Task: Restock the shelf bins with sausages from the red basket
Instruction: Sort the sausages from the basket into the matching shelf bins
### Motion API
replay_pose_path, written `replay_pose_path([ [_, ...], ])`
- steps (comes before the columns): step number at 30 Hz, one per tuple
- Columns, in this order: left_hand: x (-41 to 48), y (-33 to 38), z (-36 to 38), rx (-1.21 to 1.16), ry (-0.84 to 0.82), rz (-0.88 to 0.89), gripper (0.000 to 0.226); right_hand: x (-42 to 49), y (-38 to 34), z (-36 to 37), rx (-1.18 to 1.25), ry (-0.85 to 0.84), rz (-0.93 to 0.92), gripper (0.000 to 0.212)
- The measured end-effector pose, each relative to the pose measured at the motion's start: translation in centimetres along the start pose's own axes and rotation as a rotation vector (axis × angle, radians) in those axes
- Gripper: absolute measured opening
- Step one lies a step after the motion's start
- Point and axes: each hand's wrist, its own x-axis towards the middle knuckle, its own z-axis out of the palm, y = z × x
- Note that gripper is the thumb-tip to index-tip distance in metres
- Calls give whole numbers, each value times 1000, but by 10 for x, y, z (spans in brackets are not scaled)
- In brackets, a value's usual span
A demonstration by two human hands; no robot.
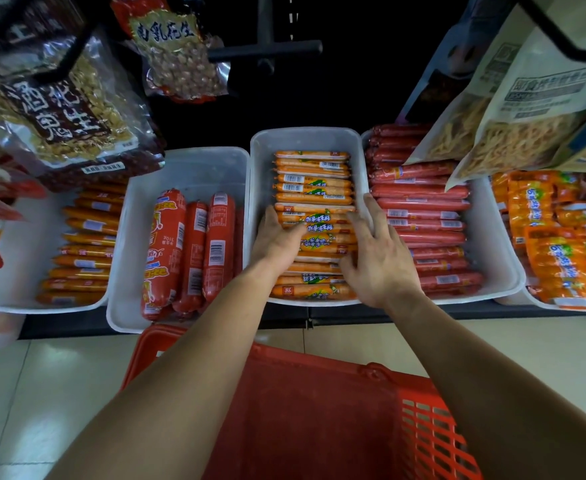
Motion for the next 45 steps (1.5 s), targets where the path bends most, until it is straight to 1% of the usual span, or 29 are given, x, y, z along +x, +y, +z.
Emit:
replay_pose_path([
  [2,-3,3,1,51,14,42,79,0,0,-1,-21,-10,3,71],
  [5,-21,5,0,157,32,151,76,-2,-2,-6,-91,-23,11,71],
  [8,-52,7,-21,200,-35,183,66,-2,-9,-20,-239,-65,12,70],
  [10,-72,4,-42,205,-54,202,58,-6,-20,-32,-247,-77,42,68],
  [12,-93,0,-67,260,-4,202,59,-13,-37,-42,-224,-76,46,68],
  [13,-103,-2,-81,332,47,202,59,-17,-48,-47,-225,-82,25,68],
  [15,-120,-8,-111,466,147,222,53,-25,-71,-52,-216,-99,-28,70],
  [16,-128,-12,-126,492,187,228,50,-29,-84,-54,-202,-110,-51,71],
  [18,-137,-20,-153,498,250,222,48,-33,-110,-54,-179,-139,-87,71],
  [20,-137,-32,-174,519,294,208,51,-36,-134,-47,-150,-170,-128,71],
  [22,-132,-45,-185,544,286,187,56,-35,-155,-36,-140,-202,-177,72],
  [26,-116,-65,-189,518,225,185,66,-23,-186,-8,-162,-300,-244,78],
  [29,-98,-69,-185,514,230,180,69,-11,-196,13,-218,-388,-279,80],
  [31,-89,-69,-180,484,253,181,77,-5,-195,25,-235,-428,-272,78],
  [34,-79,-68,-175,488,300,186,83,-4,-188,35,-248,-421,-278,76],
  [38,-78,-68,-187,487,324,187,79,-1,-189,36,-249,-330,-303,68],
  [41,-85,-81,-207,477,382,138,74,4,-198,35,-229,-272,-353,65],
  [43,-91,-90,-216,469,434,121,67,10,-206,37,-210,-305,-381,65],
  [45,-94,-96,-217,508,469,142,63,17,-215,42,-205,-350,-413,65],
])
